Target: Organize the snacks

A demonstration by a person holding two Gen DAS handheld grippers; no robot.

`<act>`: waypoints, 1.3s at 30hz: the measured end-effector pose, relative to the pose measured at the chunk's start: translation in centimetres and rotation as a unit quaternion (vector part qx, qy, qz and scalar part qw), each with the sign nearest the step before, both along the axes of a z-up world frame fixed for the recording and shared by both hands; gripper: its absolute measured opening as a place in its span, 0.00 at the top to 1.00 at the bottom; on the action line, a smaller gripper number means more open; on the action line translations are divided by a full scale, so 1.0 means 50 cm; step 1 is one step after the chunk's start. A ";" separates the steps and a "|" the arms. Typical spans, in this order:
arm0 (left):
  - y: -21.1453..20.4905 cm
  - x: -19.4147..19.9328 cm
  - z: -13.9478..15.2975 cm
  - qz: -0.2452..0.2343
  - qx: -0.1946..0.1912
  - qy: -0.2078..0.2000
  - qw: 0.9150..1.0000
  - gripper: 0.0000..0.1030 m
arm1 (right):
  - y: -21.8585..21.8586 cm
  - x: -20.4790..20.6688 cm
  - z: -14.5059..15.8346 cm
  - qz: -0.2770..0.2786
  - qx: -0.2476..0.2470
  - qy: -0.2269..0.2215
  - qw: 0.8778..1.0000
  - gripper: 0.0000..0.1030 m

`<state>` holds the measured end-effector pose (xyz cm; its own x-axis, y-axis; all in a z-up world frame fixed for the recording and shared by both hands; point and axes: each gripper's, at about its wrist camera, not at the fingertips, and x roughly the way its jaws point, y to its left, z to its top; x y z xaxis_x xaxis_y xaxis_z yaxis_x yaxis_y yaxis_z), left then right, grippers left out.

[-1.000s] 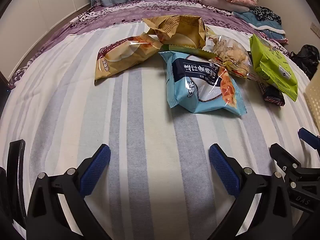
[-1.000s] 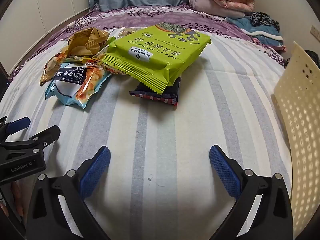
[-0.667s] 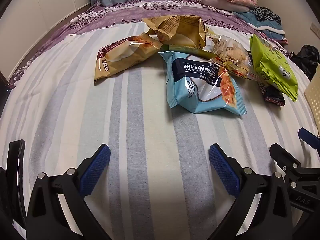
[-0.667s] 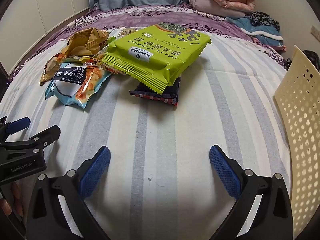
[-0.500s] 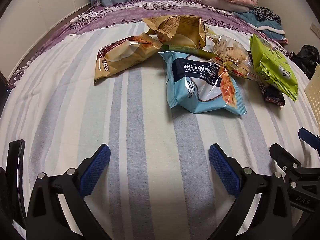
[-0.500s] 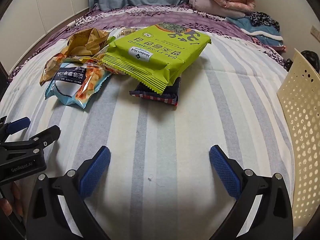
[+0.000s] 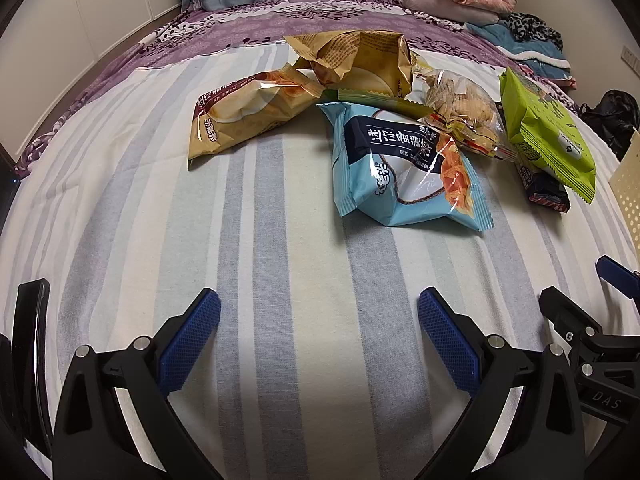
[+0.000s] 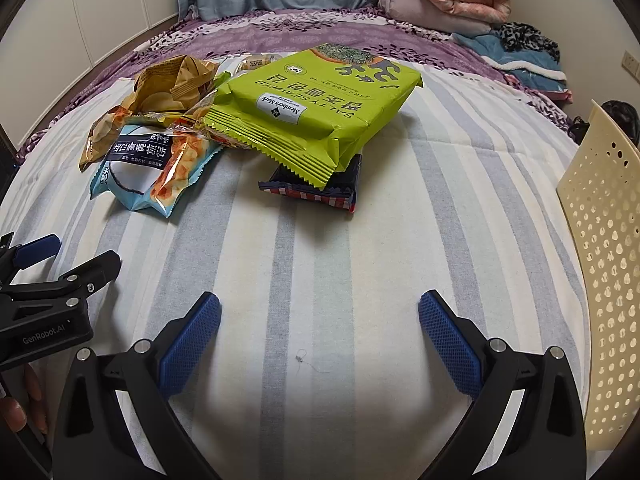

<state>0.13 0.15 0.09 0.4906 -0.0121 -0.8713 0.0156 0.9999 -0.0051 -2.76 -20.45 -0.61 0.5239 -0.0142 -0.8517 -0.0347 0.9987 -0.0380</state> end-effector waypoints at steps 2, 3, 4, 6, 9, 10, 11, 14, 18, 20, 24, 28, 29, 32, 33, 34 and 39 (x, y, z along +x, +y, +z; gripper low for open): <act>0.000 0.000 0.000 0.000 0.000 0.000 1.000 0.02 | 0.000 0.000 0.000 0.000 0.000 -0.001 1.000 0.05; -0.001 0.000 0.000 0.000 0.001 0.000 1.000 0.02 | 0.000 0.000 0.000 0.000 0.000 0.000 1.000 0.05; 0.000 0.000 0.000 0.000 0.000 0.000 1.000 0.02 | -0.001 0.000 -0.001 0.000 0.000 0.000 1.000 0.05; 0.001 -0.002 0.001 0.000 -0.001 -0.001 1.000 0.02 | -0.001 0.000 -0.001 0.000 0.000 -0.002 1.000 0.05; 0.001 -0.004 -0.001 0.000 -0.002 -0.003 1.000 0.02 | -0.001 -0.001 -0.004 0.000 0.000 -0.003 1.000 0.05; -0.001 -0.002 -0.007 0.000 -0.001 -0.003 1.000 0.02 | -0.002 -0.002 -0.004 0.000 0.000 -0.004 1.000 0.05; -0.001 -0.003 -0.008 0.000 -0.001 -0.004 1.000 0.02 | -0.002 -0.002 -0.004 0.000 0.000 -0.004 1.000 0.05; 0.000 -0.003 -0.007 0.000 -0.001 -0.003 1.000 0.02 | -0.002 -0.002 -0.004 0.000 -0.001 -0.004 1.000 0.05; -0.001 -0.004 -0.006 0.000 0.000 -0.004 1.000 0.02 | -0.001 -0.002 -0.004 0.000 -0.001 -0.004 1.000 0.05; -0.001 -0.004 -0.006 0.000 0.001 -0.004 1.000 0.02 | -0.002 -0.001 -0.004 0.000 -0.001 -0.003 1.000 0.05; 0.000 -0.004 -0.006 0.000 0.000 -0.004 1.000 0.02 | -0.002 -0.001 -0.004 0.000 0.000 -0.003 1.000 0.05; 0.000 -0.005 -0.005 0.001 0.002 -0.003 1.000 0.02 | 0.001 0.000 -0.005 0.000 0.000 -0.001 1.000 0.05; -0.001 -0.006 -0.004 0.001 0.003 -0.003 1.000 0.02 | 0.002 0.001 -0.006 0.000 0.001 -0.001 1.000 0.05; -0.001 -0.005 -0.003 0.002 0.003 -0.003 1.000 0.02 | 0.002 -0.001 -0.007 0.000 0.000 -0.002 1.000 0.05; -0.001 -0.005 -0.003 0.002 0.003 -0.002 1.000 0.02 | 0.000 0.000 -0.006 0.000 0.000 -0.001 1.000 0.05; -0.001 -0.006 -0.003 0.002 0.003 -0.003 1.000 0.02 | -0.001 0.000 -0.007 0.000 0.000 -0.002 1.000 0.05; -0.002 -0.006 -0.003 0.002 0.003 -0.003 1.000 0.02 | 0.001 -0.001 -0.004 0.000 -0.001 -0.002 1.000 0.05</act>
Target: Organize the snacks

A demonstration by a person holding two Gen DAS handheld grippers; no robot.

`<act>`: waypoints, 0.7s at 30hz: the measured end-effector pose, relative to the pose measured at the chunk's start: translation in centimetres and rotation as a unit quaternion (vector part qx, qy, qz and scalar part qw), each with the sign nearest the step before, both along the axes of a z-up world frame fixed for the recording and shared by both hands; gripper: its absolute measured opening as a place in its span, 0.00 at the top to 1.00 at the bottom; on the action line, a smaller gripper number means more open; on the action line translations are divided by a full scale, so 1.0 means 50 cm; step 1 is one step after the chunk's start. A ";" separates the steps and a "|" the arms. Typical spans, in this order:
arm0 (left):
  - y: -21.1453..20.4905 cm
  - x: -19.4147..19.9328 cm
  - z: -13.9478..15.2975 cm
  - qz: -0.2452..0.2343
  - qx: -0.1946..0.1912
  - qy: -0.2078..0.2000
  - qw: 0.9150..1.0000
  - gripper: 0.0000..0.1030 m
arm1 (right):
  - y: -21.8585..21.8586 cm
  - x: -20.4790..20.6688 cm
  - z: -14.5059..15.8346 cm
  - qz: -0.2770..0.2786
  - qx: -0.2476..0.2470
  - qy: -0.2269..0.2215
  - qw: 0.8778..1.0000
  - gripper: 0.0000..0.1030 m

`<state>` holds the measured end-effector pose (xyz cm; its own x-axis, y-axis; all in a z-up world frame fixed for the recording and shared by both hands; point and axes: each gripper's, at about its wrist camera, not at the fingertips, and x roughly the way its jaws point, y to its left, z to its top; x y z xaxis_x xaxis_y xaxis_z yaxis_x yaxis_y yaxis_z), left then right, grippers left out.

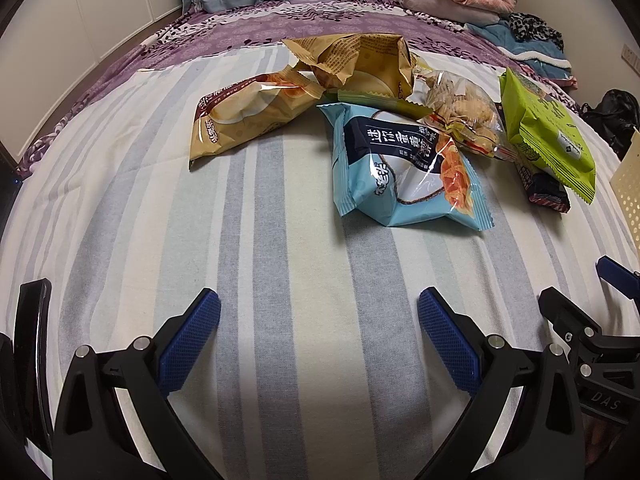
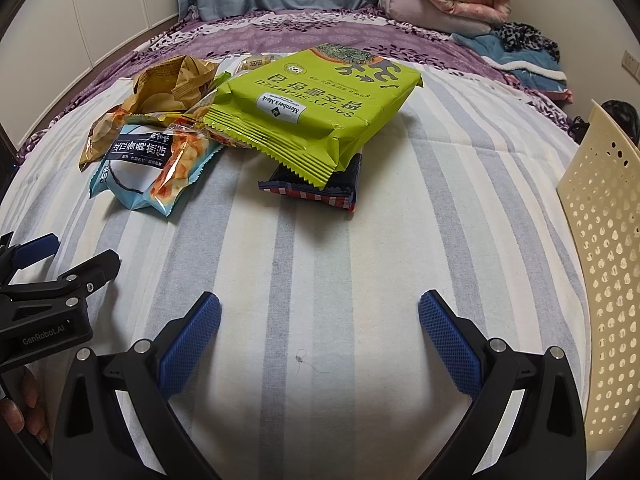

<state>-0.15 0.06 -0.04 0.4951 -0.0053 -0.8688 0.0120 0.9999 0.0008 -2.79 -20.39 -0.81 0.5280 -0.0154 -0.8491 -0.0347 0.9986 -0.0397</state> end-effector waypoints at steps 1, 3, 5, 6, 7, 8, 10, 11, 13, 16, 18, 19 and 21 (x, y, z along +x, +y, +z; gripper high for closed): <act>0.000 -0.001 0.001 0.000 0.001 0.000 1.000 0.02 | 0.000 0.000 0.000 0.000 0.000 0.000 1.000 0.05; -0.001 -0.002 0.004 0.000 0.002 0.000 1.000 0.02 | -0.001 -0.001 0.002 0.000 0.000 -0.001 1.000 0.05; -0.001 -0.003 0.005 -0.001 0.002 0.001 1.000 0.02 | -0.001 -0.001 0.003 0.001 0.000 -0.001 1.000 0.05; -0.003 -0.003 0.005 -0.002 0.002 0.001 1.000 0.02 | -0.002 -0.002 0.004 0.001 0.000 -0.001 1.000 0.05; -0.002 -0.005 0.007 -0.003 0.001 0.002 1.000 0.02 | -0.003 -0.002 0.005 0.002 0.000 -0.002 1.000 0.05; -0.002 -0.007 0.007 -0.003 0.002 0.004 1.000 0.02 | -0.003 -0.002 0.006 0.002 0.000 -0.001 1.000 0.05; -0.002 -0.010 0.008 -0.004 0.003 0.006 1.000 0.02 | -0.003 -0.002 0.007 0.003 0.000 0.001 1.000 0.05; 0.000 -0.011 0.010 -0.003 0.002 0.008 1.000 0.02 | -0.003 -0.002 0.008 0.004 0.000 0.002 1.000 0.05; 0.004 -0.012 0.011 -0.001 0.004 0.009 1.000 0.02 | -0.004 -0.002 0.008 0.005 0.000 0.003 1.000 0.05; 0.012 -0.015 0.018 0.003 0.006 0.008 1.000 0.02 | -0.004 -0.003 0.010 0.005 0.001 0.006 1.000 0.05; 0.017 -0.015 0.025 0.005 0.007 0.005 1.000 0.02 | -0.004 -0.004 0.011 0.006 0.002 0.008 1.000 0.05; 0.018 -0.014 0.029 0.006 0.008 0.004 1.000 0.03 | -0.004 -0.005 0.011 0.006 0.002 0.009 1.000 0.05; 0.021 -0.014 0.039 0.006 0.012 -0.002 1.000 0.02 | -0.007 -0.007 0.013 0.005 0.003 0.009 1.000 0.05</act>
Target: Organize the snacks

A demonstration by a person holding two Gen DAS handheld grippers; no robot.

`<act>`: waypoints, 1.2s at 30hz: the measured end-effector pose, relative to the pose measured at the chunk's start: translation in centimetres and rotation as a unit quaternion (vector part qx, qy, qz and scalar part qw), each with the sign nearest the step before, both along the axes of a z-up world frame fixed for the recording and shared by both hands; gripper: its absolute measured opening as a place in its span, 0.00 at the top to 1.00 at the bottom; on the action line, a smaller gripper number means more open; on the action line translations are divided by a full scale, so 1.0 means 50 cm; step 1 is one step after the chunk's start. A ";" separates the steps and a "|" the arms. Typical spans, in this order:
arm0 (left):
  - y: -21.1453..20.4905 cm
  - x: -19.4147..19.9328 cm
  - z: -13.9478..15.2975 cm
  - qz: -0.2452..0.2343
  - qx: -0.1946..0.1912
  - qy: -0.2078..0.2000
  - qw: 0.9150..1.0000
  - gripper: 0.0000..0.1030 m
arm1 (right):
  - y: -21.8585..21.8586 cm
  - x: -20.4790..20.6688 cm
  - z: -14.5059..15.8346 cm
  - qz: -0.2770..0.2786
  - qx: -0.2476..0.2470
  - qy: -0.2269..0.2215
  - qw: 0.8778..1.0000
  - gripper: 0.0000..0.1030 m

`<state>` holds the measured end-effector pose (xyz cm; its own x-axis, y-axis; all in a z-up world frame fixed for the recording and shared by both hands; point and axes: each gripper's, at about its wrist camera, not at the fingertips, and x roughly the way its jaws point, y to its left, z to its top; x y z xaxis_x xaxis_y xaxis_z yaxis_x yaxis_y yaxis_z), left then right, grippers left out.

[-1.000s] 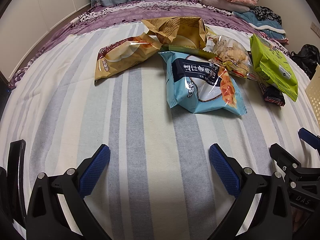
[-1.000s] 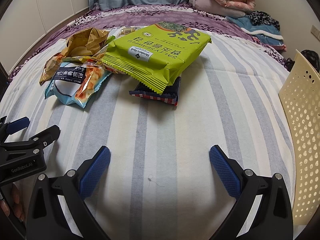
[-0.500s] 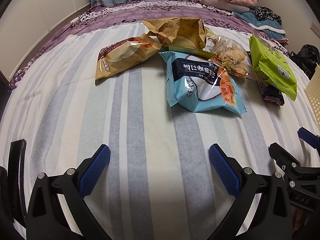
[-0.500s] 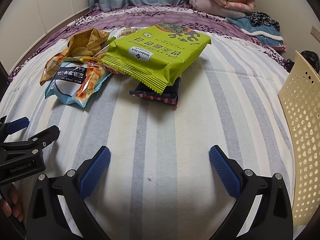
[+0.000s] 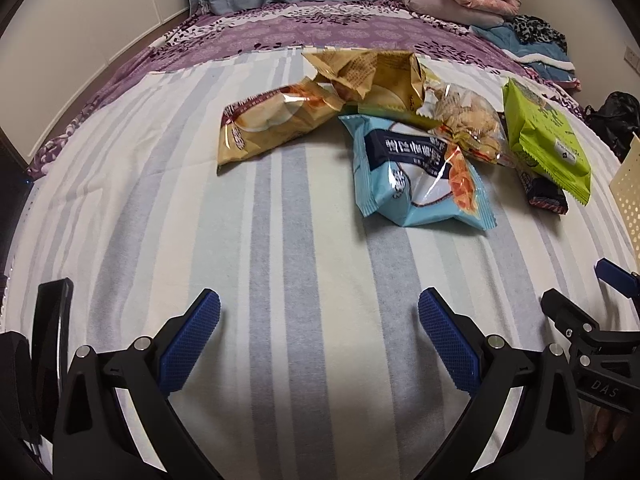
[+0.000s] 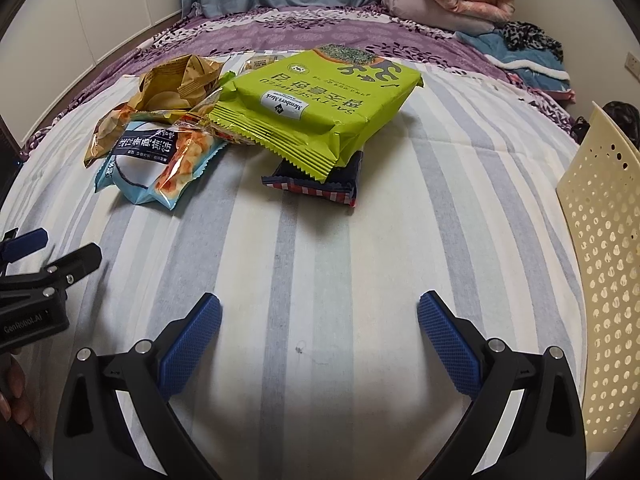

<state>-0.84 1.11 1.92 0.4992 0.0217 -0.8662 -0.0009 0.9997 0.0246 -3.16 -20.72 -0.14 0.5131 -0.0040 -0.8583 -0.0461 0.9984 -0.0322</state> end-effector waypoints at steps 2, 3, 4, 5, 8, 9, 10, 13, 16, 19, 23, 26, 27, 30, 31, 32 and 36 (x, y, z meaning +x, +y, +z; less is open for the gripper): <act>0.003 0.000 0.011 0.000 0.003 -0.005 1.000 0.03 | -0.006 -0.001 0.005 -0.004 0.003 -0.003 1.000 0.05; 0.005 0.002 0.016 0.000 0.003 -0.008 1.000 0.03 | -0.009 -0.001 0.008 -0.006 0.006 -0.005 1.000 0.05; 0.007 0.003 0.022 0.001 0.002 -0.010 1.000 0.03 | -0.014 0.000 0.014 -0.009 0.010 -0.009 1.000 0.05; 0.010 0.005 0.027 0.002 0.001 -0.011 1.000 0.03 | -0.018 0.000 0.019 -0.012 0.014 -0.013 1.000 0.05; 0.016 0.010 0.042 0.005 -0.001 -0.018 1.000 0.02 | -0.033 0.001 0.042 -0.022 0.027 -0.028 0.999 0.05; 0.016 0.013 0.048 0.005 -0.002 -0.020 1.000 0.03 | -0.037 0.001 0.050 -0.024 0.031 -0.034 0.999 0.05; 0.018 0.015 0.054 0.005 -0.003 -0.023 1.000 0.03 | -0.042 0.001 0.059 -0.027 0.037 -0.040 0.998 0.05; 0.020 0.021 0.071 0.002 -0.005 -0.032 0.999 0.03 | -0.054 0.004 0.082 -0.032 0.046 -0.057 0.997 0.05; 0.018 0.030 0.084 0.001 -0.008 -0.038 0.999 0.03 | -0.064 0.014 0.107 -0.035 0.054 -0.073 0.995 0.05; 0.017 0.046 0.102 0.000 -0.008 -0.045 0.999 0.03 | -0.067 0.028 0.126 -0.035 0.055 -0.083 0.994 0.05; 0.019 0.072 0.123 0.001 -0.010 -0.055 0.998 0.03 | -0.066 0.044 0.138 -0.037 0.060 -0.091 0.993 0.05; 0.019 0.095 0.134 0.001 -0.011 -0.060 0.998 0.03 | -0.067 0.057 0.139 -0.039 0.066 -0.090 0.993 0.05; 0.020 0.102 0.136 0.002 -0.011 -0.061 0.998 0.03 | -0.064 0.060 0.137 -0.038 0.067 -0.089 0.993 0.05; 0.022 0.122 0.139 0.003 -0.015 -0.062 0.998 0.03 | -0.062 0.075 0.134 -0.036 0.067 -0.086 0.993 0.05; 0.021 0.128 0.138 0.003 -0.016 -0.061 0.998 0.02 | -0.061 0.082 0.132 -0.035 0.068 -0.084 0.994 0.05; 0.021 0.136 0.137 0.004 -0.019 -0.061 0.998 0.02 | -0.059 0.089 0.130 -0.035 0.069 -0.082 0.994 0.05; 0.019 0.164 0.129 0.007 -0.031 -0.056 0.998 0.03 | -0.055 0.116 0.125 -0.038 0.075 -0.077 0.994 0.05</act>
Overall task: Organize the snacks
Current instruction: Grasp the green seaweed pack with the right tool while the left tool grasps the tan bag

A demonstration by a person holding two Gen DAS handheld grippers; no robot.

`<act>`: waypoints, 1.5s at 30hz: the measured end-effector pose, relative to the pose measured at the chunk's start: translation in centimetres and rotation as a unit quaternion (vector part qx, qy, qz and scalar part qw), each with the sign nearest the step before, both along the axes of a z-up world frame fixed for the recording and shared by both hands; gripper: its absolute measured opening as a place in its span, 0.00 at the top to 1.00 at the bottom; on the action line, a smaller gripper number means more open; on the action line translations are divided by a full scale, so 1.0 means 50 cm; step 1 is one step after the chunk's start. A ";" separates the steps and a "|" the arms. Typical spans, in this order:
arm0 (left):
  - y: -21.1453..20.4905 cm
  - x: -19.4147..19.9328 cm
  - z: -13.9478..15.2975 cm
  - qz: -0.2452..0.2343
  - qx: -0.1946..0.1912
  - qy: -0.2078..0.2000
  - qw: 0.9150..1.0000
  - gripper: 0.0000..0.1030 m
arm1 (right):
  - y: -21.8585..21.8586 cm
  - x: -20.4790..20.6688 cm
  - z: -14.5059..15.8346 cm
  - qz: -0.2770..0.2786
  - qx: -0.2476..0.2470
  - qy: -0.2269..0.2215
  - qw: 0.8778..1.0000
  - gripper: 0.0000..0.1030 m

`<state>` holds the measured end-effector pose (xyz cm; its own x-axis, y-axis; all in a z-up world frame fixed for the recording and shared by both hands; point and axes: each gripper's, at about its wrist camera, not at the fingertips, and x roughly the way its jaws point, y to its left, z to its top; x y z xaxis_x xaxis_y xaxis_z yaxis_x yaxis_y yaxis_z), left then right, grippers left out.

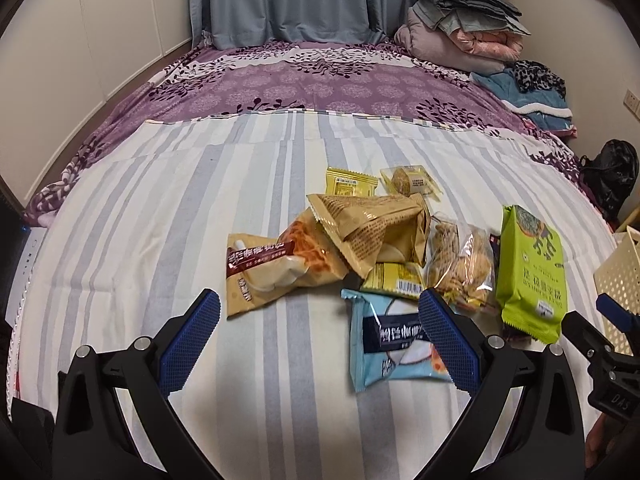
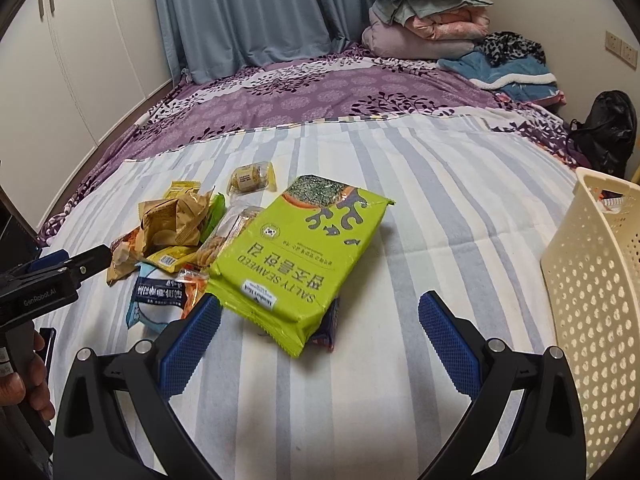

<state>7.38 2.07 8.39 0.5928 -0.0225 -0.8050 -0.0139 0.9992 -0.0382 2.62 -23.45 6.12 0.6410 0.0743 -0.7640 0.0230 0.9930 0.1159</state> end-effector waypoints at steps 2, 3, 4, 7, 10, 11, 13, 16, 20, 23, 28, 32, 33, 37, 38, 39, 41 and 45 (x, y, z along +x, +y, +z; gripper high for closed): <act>-0.002 0.014 -0.004 0.000 -0.003 0.001 1.000 0.03 | 0.005 0.022 -0.003 -0.001 0.002 0.005 1.000 0.05; -0.002 0.019 -0.006 0.000 -0.004 0.002 1.000 0.03 | 0.006 0.032 -0.005 -0.002 0.004 0.008 1.000 0.05; -0.001 0.024 -0.007 0.000 -0.006 0.002 1.000 0.03 | 0.008 0.043 -0.008 -0.004 0.006 0.011 1.000 0.05; 0.000 0.040 -0.013 0.002 -0.010 0.004 1.000 0.03 | 0.012 0.081 -0.019 -0.012 0.017 0.025 0.999 0.05; 0.004 0.054 -0.016 0.003 -0.013 0.006 1.000 0.03 | 0.021 0.111 -0.031 -0.023 0.013 0.038 0.999 0.05; 0.004 0.058 -0.017 0.003 -0.014 0.006 1.000 0.03 | 0.024 0.122 -0.036 -0.026 0.012 0.042 0.999 0.05; 0.005 0.067 -0.018 0.003 -0.016 0.006 1.000 0.03 | 0.032 0.136 -0.043 -0.028 0.008 0.046 0.999 0.05; 0.005 0.083 -0.020 0.003 -0.017 0.007 1.000 0.03 | 0.043 0.154 -0.050 -0.030 -0.006 0.051 0.998 0.05; 0.002 0.105 -0.022 0.002 -0.027 0.010 1.000 0.03 | 0.054 0.168 -0.061 -0.027 -0.019 0.057 0.998 0.05; -0.008 0.118 -0.029 0.000 -0.029 0.012 0.999 0.03 | 0.054 0.167 -0.070 -0.021 -0.019 0.058 0.998 0.05; -0.029 0.139 -0.038 -0.004 -0.043 0.018 0.999 0.03 | 0.056 0.162 -0.076 -0.008 -0.026 0.051 0.998 0.05; -0.047 0.151 -0.046 -0.005 -0.053 0.021 0.998 0.03 | 0.049 0.161 -0.081 -0.005 -0.023 0.052 0.998 0.08; -0.052 0.153 -0.048 -0.005 -0.051 0.022 0.998 0.03 | 0.046 0.162 -0.083 -0.004 -0.020 0.052 0.998 0.09; -0.074 0.163 -0.061 -0.005 -0.033 0.028 0.999 0.03 | 0.040 0.163 -0.084 -0.004 -0.012 0.051 0.999 0.10; -0.078 0.165 -0.064 -0.005 -0.030 0.029 0.999 0.03 | 0.038 0.163 -0.085 -0.004 -0.011 0.051 0.999 0.10; -0.081 0.166 -0.066 -0.006 -0.027 0.031 0.999 0.03 | 0.037 0.164 -0.084 -0.004 -0.010 0.051 0.999 0.10; -0.086 0.169 -0.072 -0.004 -0.021 0.033 0.999 0.03 | 0.033 0.165 -0.085 -0.005 -0.009 0.050 0.999 0.11; -0.085 0.175 -0.084 0.002 -0.017 0.039 0.999 0.02 | 0.027 0.166 -0.087 -0.005 -0.005 0.050 0.999 0.14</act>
<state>16.11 -2.16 4.21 0.5281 -0.0494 -0.8478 -0.0215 0.9972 -0.0715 10.94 -22.09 1.78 0.5628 0.0607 -0.8243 0.0432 0.9938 0.1026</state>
